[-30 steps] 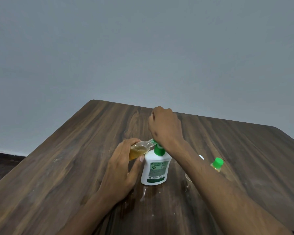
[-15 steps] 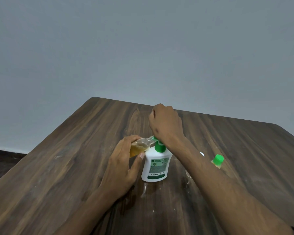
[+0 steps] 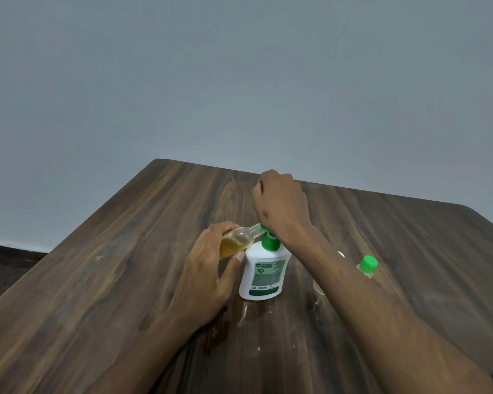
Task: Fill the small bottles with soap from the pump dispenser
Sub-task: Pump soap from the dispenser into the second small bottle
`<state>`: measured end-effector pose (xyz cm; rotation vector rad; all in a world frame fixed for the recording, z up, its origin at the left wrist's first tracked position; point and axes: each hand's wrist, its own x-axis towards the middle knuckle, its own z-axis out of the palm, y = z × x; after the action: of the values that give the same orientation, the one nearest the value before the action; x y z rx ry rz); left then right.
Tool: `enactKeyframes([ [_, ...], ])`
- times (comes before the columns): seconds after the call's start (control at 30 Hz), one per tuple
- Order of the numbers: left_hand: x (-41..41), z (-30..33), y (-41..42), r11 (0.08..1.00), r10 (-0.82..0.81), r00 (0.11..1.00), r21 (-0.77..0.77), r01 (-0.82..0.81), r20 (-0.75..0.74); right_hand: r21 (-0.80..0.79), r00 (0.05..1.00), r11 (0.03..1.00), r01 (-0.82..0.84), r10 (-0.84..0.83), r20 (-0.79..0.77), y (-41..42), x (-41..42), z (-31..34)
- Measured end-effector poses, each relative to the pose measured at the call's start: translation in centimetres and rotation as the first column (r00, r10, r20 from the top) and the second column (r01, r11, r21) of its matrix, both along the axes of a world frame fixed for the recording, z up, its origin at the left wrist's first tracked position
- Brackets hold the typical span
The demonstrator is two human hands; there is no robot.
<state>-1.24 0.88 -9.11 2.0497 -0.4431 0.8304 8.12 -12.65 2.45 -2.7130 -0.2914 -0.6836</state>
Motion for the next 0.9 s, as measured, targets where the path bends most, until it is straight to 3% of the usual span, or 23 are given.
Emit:
enactKeyframes([
  [0.9, 0.06, -0.03, -0.05, 1.0, 0.009, 1.0, -0.002, -0.009, -0.015, -0.002, 1.0, 1.0, -0.002, 0.002, 0.027, -0.02, -0.41, 0.24],
])
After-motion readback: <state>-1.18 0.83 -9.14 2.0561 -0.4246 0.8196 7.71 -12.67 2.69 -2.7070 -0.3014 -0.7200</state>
